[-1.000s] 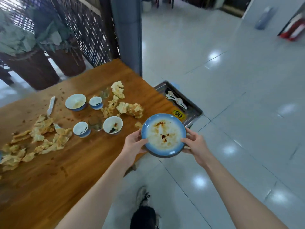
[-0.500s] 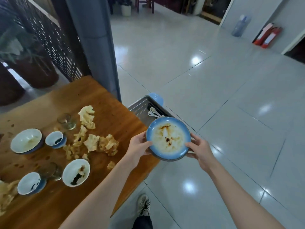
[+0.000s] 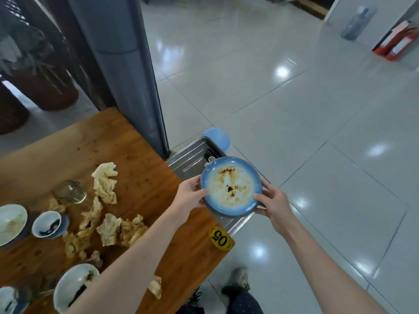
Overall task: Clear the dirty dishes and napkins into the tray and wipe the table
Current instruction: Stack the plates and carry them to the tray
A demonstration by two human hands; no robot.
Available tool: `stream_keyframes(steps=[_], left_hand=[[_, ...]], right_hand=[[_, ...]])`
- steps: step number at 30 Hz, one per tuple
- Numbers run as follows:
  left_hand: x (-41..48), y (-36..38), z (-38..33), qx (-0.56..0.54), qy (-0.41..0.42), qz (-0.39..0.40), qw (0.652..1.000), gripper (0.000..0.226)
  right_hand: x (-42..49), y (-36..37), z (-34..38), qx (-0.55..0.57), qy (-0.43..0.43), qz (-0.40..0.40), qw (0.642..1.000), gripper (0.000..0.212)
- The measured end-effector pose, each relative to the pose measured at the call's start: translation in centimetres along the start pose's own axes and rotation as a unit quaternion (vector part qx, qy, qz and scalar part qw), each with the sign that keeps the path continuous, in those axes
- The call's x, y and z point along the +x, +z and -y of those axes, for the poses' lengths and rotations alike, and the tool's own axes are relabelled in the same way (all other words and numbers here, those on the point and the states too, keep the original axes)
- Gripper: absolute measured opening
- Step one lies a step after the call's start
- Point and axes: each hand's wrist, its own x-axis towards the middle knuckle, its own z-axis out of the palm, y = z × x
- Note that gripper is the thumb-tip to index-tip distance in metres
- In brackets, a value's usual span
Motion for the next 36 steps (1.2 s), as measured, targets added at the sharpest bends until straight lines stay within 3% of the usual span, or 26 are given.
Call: stream_keyframes(steps=[6,13,19,25,36], left_hand=[[4.0,1.2,-0.7,-0.004,-0.021,-0.052,0.998,0.046],[9.8,4.6,-1.1,-0.073,-0.048,-0.146,0.985,0.047],[14.6,7.9,0.8,-0.145,-0.08,-0.239,0.957,0.049],[18.7,9.6,5.7,-0.166,-0.133,-0.302,0.929,0.051],[24.7,8.2,15.7,-0.116,-0.242,-0.346,0.899,0.058]], right_hand=[[5.8,-0.8,1.1,-0.006,0.022,0.066,0.998,0.05],[15.8,-2.8,3.8,-0.021,0.063,0.13,0.989,0.042],[23.3,-3.7,4.6,-0.083,0.115,0.178,0.974,0.056],[28.5,-3.4,0.5,-0.132,0.156,0.215,0.955,0.05],[34.8,-0.7,-10.3,-0.201,0.185,0.254,0.928,0.052]])
